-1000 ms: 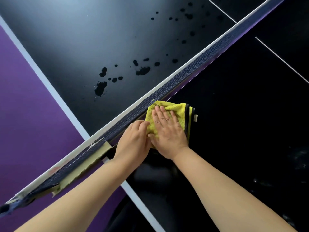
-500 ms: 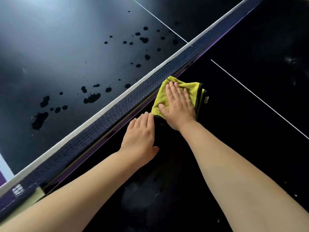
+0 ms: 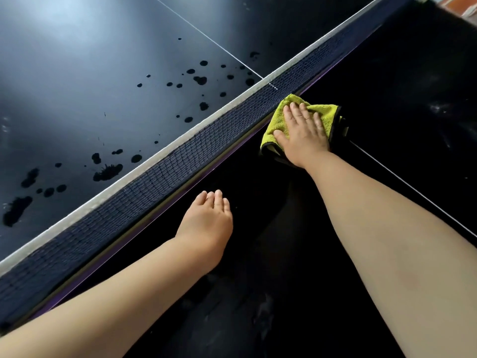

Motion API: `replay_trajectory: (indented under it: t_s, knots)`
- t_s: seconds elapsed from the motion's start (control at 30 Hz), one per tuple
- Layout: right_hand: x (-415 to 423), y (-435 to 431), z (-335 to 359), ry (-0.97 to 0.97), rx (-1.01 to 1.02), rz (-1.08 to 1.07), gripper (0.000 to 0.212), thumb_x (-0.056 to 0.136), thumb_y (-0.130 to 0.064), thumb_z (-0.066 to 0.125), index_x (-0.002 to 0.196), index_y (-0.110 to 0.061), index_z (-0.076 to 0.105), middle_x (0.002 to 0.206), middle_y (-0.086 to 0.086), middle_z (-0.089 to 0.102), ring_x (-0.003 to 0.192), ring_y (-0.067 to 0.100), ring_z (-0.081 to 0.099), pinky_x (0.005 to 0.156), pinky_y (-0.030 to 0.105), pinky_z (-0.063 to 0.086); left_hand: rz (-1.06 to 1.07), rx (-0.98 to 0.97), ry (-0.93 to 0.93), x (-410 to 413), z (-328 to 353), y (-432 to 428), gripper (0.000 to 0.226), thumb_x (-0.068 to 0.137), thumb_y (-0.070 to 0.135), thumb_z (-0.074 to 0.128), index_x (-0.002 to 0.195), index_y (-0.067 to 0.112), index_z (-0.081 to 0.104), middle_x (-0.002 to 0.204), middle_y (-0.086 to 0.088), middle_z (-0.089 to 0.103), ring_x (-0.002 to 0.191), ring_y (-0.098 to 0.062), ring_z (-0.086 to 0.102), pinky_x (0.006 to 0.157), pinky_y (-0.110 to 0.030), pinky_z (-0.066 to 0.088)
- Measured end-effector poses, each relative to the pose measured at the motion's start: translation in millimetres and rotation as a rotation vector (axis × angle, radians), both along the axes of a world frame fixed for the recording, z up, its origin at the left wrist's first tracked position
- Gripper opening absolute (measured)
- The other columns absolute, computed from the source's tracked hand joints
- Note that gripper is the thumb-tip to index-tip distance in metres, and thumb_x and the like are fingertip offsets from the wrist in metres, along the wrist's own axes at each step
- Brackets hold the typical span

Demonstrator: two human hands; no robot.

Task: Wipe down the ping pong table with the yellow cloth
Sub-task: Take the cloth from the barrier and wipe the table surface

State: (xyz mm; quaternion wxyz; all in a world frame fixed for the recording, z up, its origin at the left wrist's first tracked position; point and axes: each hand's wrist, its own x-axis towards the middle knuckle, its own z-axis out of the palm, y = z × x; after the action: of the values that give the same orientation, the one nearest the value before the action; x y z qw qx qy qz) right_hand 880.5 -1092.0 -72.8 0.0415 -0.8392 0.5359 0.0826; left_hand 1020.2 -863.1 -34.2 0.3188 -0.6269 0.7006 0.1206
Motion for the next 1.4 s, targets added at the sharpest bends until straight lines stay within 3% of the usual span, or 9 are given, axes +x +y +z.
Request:
replay_trajectory:
  t_s: [0.23,0.43,0.67,0.77,0.93,1.1,1.23,1.4]
  knots:
    - [-27.1,1.8,2.6,-0.023,0.040,-0.164,0.066,0.098,-0.060,0.024,0.154,-0.037,-0.001,0.163,-0.003,-0.010,0.146,0.034,-0.020,0.113,0.063,-0.012,0.060,0.012,0.055,1.9,5.7,1.2,0.108,0.082,0.049,0.065,0.149,0.006,-0.008,0.157,-0.014,-0.010,0.145,-0.023,-0.003,0.116,-0.037,-0.002]
    - [-47.3,35.7,4.4,-0.028,0.058,-0.202,0.064,0.098,-0.056,0.022,0.154,-0.038,-0.001,0.164,-0.001,-0.007,0.148,0.035,-0.015,0.115,0.063,-0.008,0.105,-0.012,0.125,5.5,6.0,7.3,0.108,0.079,0.049,0.067,0.150,0.011,-0.007,0.157,-0.008,-0.011,0.145,-0.018,-0.004,0.118,-0.035,0.001]
    - [-50.2,115.0,7.6,0.032,0.075,-0.076,0.065,0.098,-0.056,0.018,0.153,-0.037,-0.009,0.163,-0.001,-0.014,0.147,0.034,-0.019,0.116,0.059,-0.009,0.191,-0.115,0.285,16.1,5.1,21.8,0.109,0.074,0.047,0.072,0.151,0.020,0.000,0.158,0.000,-0.007,0.145,-0.011,-0.004,0.116,-0.033,0.001]
    - [-42.9,163.1,7.1,0.033,0.078,-0.024,0.067,0.096,-0.058,0.019,0.153,-0.037,-0.010,0.162,-0.001,-0.017,0.146,0.034,-0.021,0.116,0.060,-0.010,0.214,-0.224,0.337,17.3,5.5,32.0,0.103,0.073,0.046,0.073,0.150,0.021,0.010,0.159,-0.002,-0.001,0.145,-0.014,0.000,0.117,-0.034,0.003]
    - [-23.5,237.9,9.6,0.059,0.092,0.034,0.069,0.095,-0.061,0.019,0.151,-0.039,-0.015,0.161,-0.002,-0.021,0.144,0.033,-0.026,0.115,0.060,-0.013,0.218,-0.444,0.459,19.9,2.7,84.0,0.067,0.087,0.043,0.059,0.145,0.025,0.030,0.157,0.001,0.018,0.144,-0.014,0.013,0.115,-0.030,0.005]
    - [7.4,306.0,7.5,0.033,0.104,0.081,0.072,0.089,-0.068,0.010,0.150,-0.040,-0.015,0.160,-0.003,-0.023,0.144,0.033,-0.028,0.114,0.061,-0.015,0.348,-0.610,0.558,40.3,0.7,165.8,0.045,0.085,0.029,0.065,0.129,0.022,0.056,0.140,0.004,0.049,0.131,-0.018,0.040,0.107,-0.036,0.027]
    - [36.8,358.2,5.8,0.028,0.110,0.143,0.076,0.086,-0.074,0.005,0.150,-0.040,-0.016,0.156,-0.004,-0.026,0.143,0.035,-0.029,0.113,0.063,-0.013,0.393,-0.670,0.546,67.4,-7.5,226.3,0.042,0.071,0.014,0.077,0.112,0.017,0.068,0.121,0.000,0.064,0.113,-0.025,0.058,0.094,-0.043,0.043]
    - [71.7,419.5,6.4,0.030,0.134,0.216,0.079,0.083,-0.076,0.004,0.150,-0.039,-0.016,0.161,-0.003,-0.021,0.143,0.034,-0.029,0.112,0.063,-0.014,0.395,-0.648,0.534,98.5,-6.7,284.2,0.046,0.072,0.007,0.074,0.116,0.014,0.065,0.123,-0.001,0.063,0.113,-0.026,0.057,0.093,-0.044,0.045]
